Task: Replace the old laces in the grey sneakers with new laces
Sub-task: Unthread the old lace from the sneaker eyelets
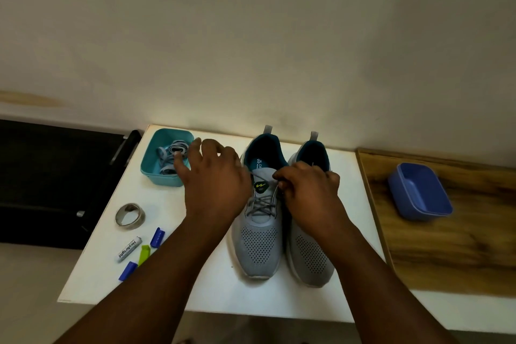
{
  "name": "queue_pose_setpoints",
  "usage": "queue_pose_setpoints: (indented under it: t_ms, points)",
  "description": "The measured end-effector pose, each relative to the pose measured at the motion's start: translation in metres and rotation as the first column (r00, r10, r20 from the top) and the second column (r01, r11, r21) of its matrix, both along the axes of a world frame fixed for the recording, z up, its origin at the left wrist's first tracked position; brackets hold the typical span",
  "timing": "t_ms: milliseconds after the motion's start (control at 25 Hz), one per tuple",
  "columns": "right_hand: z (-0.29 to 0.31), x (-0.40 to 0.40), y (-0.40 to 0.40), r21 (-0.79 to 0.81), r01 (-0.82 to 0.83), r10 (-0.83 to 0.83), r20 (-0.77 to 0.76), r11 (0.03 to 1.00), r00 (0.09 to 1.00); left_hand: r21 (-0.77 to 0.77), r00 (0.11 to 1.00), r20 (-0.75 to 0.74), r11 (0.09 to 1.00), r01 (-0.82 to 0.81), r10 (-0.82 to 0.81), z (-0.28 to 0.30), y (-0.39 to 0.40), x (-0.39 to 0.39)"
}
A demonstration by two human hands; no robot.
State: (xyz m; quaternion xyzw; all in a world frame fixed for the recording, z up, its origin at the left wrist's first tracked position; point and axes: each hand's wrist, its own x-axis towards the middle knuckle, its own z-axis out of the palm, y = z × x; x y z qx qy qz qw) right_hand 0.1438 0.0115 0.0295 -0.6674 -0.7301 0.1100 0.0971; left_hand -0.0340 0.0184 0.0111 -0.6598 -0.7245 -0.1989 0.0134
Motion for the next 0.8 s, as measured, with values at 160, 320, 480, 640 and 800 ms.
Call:
queue_pose_setpoints:
  t_ms: [160, 320, 480, 640, 800]
  points:
    - [0.0, 0.0, -0.001, -0.01, 0.027, -0.028, -0.055, 1.0, 0.998, -0.094, 0.951, 0.075, 0.947, 0.307, -0.3, -0.007, -0.003, 0.017]
    - [-0.003, 0.001, -0.001, -0.004, 0.047, -0.047, -0.083, 0.999, 0.995, -0.157, 0.952, 0.047, 0.939, 0.305, -0.302, -0.011, 0.001, 0.017]
    - [-0.006, 0.002, 0.002, 0.012, 0.083, -0.082, -0.079, 0.996, 0.993, -0.073, 0.986, 0.15, 0.993, 0.089, -0.077, 0.005, 0.003, -0.006]
    - [-0.007, 0.002, 0.0, 0.027, 0.094, -0.091, -0.086, 0.995, 0.992, 0.012, 0.979, 0.078, 0.982, -0.189, 0.188, 0.009, 0.0, -0.024]
    - [-0.007, 0.001, 0.001, 0.028, 0.089, -0.086, -0.084, 0.996, 0.993, -0.005, 0.968, -0.012, 0.968, 0.25, -0.25, -0.001, -0.003, 0.002]
